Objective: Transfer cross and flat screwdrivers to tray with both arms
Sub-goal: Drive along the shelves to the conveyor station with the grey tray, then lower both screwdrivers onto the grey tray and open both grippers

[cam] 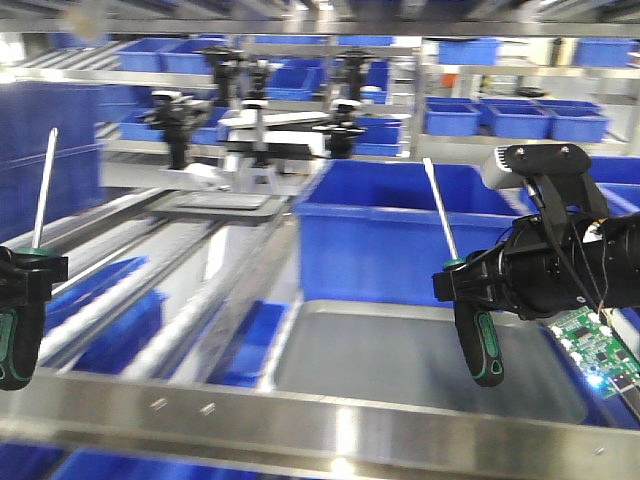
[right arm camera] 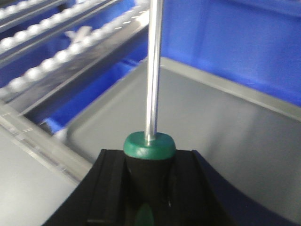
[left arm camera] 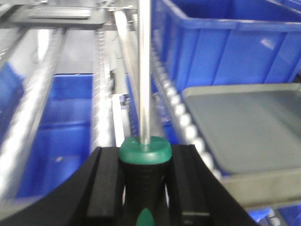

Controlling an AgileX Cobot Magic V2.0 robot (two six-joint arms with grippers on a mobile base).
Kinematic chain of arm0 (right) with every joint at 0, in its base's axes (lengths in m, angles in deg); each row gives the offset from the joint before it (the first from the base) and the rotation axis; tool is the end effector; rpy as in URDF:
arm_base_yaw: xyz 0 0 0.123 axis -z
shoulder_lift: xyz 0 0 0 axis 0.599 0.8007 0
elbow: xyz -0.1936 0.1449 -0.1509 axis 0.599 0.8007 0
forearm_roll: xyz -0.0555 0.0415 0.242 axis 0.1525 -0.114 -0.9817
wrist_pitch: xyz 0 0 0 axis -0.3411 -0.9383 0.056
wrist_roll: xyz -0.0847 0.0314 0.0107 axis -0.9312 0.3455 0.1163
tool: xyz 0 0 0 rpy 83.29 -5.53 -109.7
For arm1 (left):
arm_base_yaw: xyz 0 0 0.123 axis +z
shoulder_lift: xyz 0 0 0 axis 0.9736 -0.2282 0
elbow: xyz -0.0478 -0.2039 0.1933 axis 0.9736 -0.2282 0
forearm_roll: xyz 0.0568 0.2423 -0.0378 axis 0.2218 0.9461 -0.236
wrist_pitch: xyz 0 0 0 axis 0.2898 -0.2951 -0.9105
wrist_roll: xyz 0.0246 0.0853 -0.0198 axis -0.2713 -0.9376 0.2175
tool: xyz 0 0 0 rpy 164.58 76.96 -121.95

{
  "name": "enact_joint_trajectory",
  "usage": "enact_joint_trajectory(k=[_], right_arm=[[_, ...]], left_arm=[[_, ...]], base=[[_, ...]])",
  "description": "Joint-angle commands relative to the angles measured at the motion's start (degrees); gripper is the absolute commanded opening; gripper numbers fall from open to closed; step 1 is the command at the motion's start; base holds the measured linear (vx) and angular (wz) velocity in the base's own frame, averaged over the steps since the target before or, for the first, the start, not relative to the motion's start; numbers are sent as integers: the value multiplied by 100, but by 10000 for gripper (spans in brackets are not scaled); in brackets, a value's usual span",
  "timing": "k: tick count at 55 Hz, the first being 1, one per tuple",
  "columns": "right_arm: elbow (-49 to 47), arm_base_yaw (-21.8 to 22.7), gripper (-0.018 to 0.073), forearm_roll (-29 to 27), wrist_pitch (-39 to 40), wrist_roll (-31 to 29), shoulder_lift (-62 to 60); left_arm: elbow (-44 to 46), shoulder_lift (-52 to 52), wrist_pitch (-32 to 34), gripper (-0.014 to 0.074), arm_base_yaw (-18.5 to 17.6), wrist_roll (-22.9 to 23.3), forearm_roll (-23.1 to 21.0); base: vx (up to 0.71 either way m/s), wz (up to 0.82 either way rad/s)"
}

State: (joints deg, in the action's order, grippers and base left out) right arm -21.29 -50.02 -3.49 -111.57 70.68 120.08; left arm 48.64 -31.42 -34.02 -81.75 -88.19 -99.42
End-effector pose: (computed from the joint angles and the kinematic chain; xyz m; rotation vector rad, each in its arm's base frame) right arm 0.3003 0.0912 0.3887 -0.3894 2.1485 0.3666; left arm 0.2483 -0.0449 0.3990 0.1950 1.9806 -0.3514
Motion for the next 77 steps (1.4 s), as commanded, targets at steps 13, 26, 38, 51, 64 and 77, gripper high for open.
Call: enact_joint_trajectory(k=[13, 26, 38, 51, 64, 77], right_arm=[[-207, 15, -8, -97, 436, -9, -201], [-207, 15, -8, -97, 436, -9, -201], [-207, 15, -8, -97, 445, -9, -201], [-207, 15, -8, -97, 449, -9, -201], [-207, 15, -8, -97, 449, -9, -201], [-207, 15, -8, -97, 437, -12, -201]], left_arm=[[163, 162, 440, 0, -26, 0, -196], [163, 162, 435, 0, -26, 0, -196], [163, 162, 435, 0, -26, 0, -196], [163, 162, 435, 0, -26, 0, -196], [163, 162, 435, 0, -26, 0, -196], [163, 162, 452, 0, -26, 0, -196]], base=[[26, -40], [22, -23], [17, -6], [9, 0], [4, -2], [0, 0]])
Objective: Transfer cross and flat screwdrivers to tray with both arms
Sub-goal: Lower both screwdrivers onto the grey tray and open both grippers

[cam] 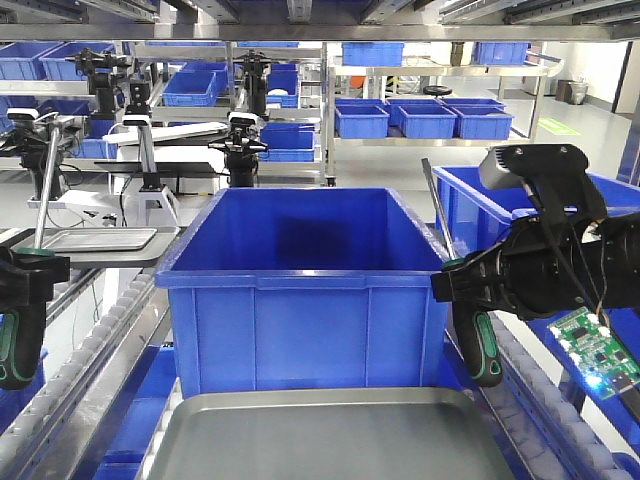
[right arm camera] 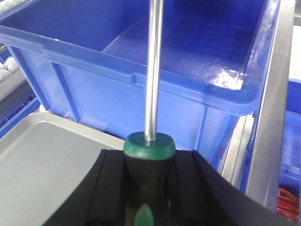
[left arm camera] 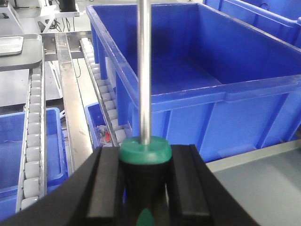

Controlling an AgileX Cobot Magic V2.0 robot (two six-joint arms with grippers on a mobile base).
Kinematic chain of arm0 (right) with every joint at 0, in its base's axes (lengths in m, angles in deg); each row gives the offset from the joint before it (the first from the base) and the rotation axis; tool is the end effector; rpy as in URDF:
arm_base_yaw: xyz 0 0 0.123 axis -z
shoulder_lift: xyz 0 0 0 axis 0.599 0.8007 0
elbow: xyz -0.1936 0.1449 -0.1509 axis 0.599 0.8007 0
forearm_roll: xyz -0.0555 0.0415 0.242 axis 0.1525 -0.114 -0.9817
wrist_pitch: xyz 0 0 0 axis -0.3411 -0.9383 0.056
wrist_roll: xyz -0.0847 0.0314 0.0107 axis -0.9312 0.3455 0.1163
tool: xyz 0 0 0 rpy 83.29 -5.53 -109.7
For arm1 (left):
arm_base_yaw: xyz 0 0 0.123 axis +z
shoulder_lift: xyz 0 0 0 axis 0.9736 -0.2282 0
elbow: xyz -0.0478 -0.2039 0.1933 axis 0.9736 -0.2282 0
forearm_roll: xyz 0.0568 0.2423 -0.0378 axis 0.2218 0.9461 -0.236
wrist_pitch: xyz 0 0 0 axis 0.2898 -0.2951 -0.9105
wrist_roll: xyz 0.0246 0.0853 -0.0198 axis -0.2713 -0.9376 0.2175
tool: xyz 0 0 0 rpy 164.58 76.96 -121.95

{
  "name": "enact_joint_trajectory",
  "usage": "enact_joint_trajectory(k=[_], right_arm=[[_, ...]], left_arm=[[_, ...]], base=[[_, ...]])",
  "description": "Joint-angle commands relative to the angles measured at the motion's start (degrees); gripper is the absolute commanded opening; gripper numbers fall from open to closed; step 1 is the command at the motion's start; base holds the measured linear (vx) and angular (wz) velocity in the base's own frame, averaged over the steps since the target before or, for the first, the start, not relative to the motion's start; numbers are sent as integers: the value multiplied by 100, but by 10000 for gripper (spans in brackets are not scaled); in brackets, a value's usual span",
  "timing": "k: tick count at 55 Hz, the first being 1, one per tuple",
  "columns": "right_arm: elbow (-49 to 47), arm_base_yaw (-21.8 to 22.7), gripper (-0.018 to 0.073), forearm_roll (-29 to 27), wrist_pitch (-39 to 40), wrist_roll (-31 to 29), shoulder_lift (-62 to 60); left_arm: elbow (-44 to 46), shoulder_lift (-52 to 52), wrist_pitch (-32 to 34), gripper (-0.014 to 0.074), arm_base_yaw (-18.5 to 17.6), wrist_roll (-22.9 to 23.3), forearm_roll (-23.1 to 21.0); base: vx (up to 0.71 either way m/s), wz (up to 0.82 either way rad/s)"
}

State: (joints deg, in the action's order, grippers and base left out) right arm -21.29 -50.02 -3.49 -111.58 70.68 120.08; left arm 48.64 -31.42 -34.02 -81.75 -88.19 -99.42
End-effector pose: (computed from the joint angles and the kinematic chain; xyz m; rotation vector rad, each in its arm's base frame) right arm 0.3003 0.0912 0.3887 -0.3894 2.1486 0.3667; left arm 0.2483 -0.0449 0.3990 0.1950 1.9806 -0.3514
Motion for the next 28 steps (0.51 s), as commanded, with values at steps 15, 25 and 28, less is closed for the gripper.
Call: enact_joint_trajectory(k=[15, 25, 28], right_arm=[[-207, 15, -8, -137, 479, -10, -201], [-193, 15, -8, -539, 121, 23, -196], [-101, 15, -8, -779, 4, 23, -196]], left_arm=[[163, 162, 458, 0, -26, 0, -196], [163, -11, 448, 0, -153, 0, -928], [163, -169, 375, 0, -313, 0, -1203]], base=[[0, 0], [0, 0], [0, 0]])
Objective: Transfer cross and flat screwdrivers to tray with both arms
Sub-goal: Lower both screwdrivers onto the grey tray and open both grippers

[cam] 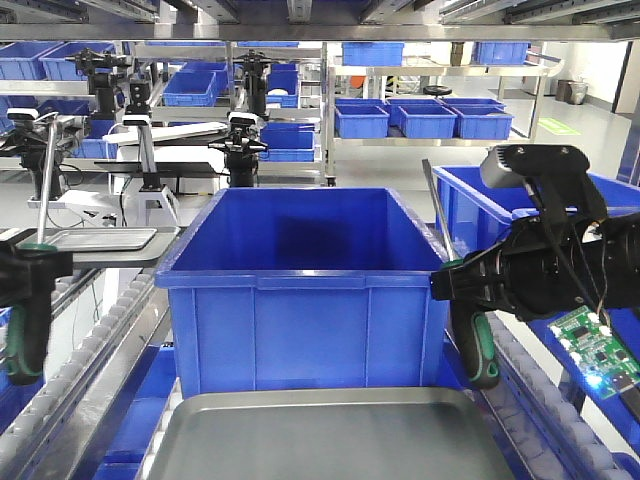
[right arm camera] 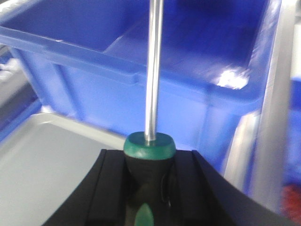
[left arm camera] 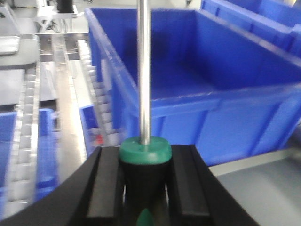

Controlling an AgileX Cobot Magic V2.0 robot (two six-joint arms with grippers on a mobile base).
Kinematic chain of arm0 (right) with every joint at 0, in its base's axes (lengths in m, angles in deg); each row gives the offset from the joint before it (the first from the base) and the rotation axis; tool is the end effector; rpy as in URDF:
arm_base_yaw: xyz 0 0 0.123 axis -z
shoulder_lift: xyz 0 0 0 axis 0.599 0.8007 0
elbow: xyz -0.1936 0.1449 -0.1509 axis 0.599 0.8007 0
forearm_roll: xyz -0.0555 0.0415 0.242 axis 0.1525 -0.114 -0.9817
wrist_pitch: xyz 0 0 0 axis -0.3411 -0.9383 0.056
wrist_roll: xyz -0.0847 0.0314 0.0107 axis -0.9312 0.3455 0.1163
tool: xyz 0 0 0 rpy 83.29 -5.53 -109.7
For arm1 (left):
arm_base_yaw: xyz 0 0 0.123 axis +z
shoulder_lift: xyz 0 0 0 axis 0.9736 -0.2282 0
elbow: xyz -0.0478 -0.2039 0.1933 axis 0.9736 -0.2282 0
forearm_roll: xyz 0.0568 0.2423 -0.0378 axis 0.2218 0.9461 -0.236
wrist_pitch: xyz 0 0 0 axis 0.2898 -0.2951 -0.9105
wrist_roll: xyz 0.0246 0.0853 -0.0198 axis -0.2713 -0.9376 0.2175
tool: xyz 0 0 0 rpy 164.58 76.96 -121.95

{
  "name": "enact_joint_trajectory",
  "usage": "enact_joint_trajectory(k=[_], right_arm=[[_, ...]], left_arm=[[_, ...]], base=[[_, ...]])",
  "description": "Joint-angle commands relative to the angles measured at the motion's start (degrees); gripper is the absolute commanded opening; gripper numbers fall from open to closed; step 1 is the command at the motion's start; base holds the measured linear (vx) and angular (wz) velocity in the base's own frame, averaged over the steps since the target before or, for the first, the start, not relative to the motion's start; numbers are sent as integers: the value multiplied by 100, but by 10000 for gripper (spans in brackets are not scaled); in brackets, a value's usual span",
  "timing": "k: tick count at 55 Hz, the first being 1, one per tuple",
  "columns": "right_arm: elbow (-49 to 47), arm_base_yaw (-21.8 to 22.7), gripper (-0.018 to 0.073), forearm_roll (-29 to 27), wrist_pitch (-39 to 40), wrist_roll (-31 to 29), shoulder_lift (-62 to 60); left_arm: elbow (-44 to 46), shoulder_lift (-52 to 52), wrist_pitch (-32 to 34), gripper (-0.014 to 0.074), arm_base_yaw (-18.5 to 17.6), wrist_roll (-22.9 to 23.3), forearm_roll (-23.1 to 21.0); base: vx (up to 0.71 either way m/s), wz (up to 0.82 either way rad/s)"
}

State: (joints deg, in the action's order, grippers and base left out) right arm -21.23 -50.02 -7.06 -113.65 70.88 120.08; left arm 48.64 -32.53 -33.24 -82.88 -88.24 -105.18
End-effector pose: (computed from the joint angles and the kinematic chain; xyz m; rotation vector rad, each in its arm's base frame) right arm 0.2973 0.0949 0.3874 -0.3681 2.1796 0.4463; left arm 0.2528 -0.0537 0.3975 0.1473 1.9742 -0.4629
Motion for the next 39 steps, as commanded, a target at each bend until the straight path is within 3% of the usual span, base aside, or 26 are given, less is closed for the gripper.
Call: enact_joint_trajectory(k=[1, 10, 20, 30, 39], right_arm=[[-50, 15, -8, -516, 210, 3, -196], [785, 15, -8, -1202, 318, -69, -196], [1474, -189, -6, -1698, 941, -589, -196], [1699, -269, 2, -1618, 974, -778, -178], [1699, -269, 54, -1554, 957, -764, 20]], left_arm=[[163, -127, 272, 0, -248, 5, -710], [163, -798, 48, 0, -935, 3, -1083], [163, -1651, -185, 1, -1480, 3, -1574], [163, -2208, -246, 21, -1685, 3, -1765], [163, -2358, -288, 125, -1685, -51, -1689]], base=[[0, 0], [0, 0], [0, 0], [0, 0], [0, 0]])
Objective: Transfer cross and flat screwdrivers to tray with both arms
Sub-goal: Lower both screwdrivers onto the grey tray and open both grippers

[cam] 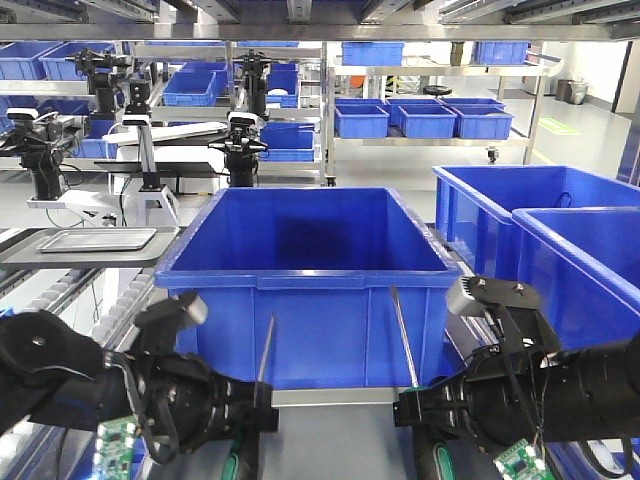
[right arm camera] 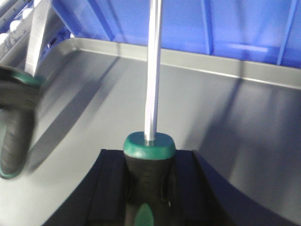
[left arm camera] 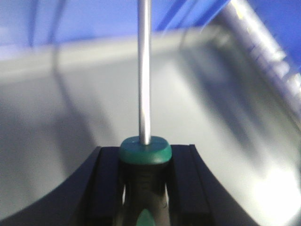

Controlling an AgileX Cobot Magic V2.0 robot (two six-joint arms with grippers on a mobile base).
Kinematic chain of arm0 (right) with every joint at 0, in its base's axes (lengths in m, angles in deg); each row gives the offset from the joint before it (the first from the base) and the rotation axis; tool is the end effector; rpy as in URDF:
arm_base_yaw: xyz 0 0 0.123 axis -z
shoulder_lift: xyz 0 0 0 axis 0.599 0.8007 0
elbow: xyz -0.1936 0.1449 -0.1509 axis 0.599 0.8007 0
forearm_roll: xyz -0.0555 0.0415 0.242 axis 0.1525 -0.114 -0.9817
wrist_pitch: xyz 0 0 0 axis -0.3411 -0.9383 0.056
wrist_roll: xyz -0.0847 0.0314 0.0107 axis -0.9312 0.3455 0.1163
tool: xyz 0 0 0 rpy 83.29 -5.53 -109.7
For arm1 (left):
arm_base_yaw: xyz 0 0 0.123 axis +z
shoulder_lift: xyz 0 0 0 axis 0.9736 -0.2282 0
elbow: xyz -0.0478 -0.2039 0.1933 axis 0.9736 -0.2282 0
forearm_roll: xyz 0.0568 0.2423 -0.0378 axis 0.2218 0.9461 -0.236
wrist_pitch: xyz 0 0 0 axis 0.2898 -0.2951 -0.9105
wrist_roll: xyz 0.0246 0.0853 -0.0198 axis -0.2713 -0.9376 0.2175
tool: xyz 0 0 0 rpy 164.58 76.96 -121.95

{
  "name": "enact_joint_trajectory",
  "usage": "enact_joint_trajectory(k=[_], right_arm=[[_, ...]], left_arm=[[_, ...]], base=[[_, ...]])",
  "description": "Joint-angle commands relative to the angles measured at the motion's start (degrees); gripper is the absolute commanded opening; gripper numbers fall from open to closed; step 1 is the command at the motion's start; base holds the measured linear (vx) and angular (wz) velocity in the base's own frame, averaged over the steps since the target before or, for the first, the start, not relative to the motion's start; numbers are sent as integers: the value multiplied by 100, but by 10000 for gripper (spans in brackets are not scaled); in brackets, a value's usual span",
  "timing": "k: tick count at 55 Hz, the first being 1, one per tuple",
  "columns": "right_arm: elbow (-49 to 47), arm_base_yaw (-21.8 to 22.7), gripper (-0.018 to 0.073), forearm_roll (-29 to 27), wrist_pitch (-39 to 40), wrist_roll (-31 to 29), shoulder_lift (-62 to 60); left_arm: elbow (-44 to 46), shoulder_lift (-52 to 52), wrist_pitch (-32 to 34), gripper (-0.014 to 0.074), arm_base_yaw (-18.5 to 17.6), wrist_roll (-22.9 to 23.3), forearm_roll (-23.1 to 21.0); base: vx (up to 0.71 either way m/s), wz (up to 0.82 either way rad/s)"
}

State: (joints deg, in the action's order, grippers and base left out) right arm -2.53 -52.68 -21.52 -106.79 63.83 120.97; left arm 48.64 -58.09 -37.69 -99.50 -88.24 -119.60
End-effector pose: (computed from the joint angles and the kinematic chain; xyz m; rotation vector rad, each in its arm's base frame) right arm 0.2806 0.1129 0.2931 -0.3047 2.3681 0.6354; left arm 0.3062 -0.1710 0.2649 0.2460 2.4639 -0.8900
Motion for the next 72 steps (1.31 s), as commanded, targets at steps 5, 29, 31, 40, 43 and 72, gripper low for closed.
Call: enact_joint_trajectory(k=[5, 29, 31, 40, 43, 72], right_arm=[[-170, -3, 115, -114, 112, -54, 99], [-185, -3, 557, -269, 167, -58, 237], [-185, -3, 568, -283, 173, -58, 178], [-185, -3, 568, -283, 268, -58, -181], [-185, -3, 568, -283, 420, -58, -284], [-185, -3, 568, -283, 566, -58, -468]], left_arm=[[163, 180, 145, 240, -23, -67, -226], [169, 288, 116, 636, -17, -192, -231], [169, 389, 174, 627, -17, -192, -231], [169, 935, 577, 575, -17, -403, -231], [169, 1115, 690, 556, -17, -568, -225], [164, 1387, 694, 441, -17, -621, -232]], base=[[0, 0], [0, 0], [0, 0], [0, 0], [0, 0], [0, 0]])
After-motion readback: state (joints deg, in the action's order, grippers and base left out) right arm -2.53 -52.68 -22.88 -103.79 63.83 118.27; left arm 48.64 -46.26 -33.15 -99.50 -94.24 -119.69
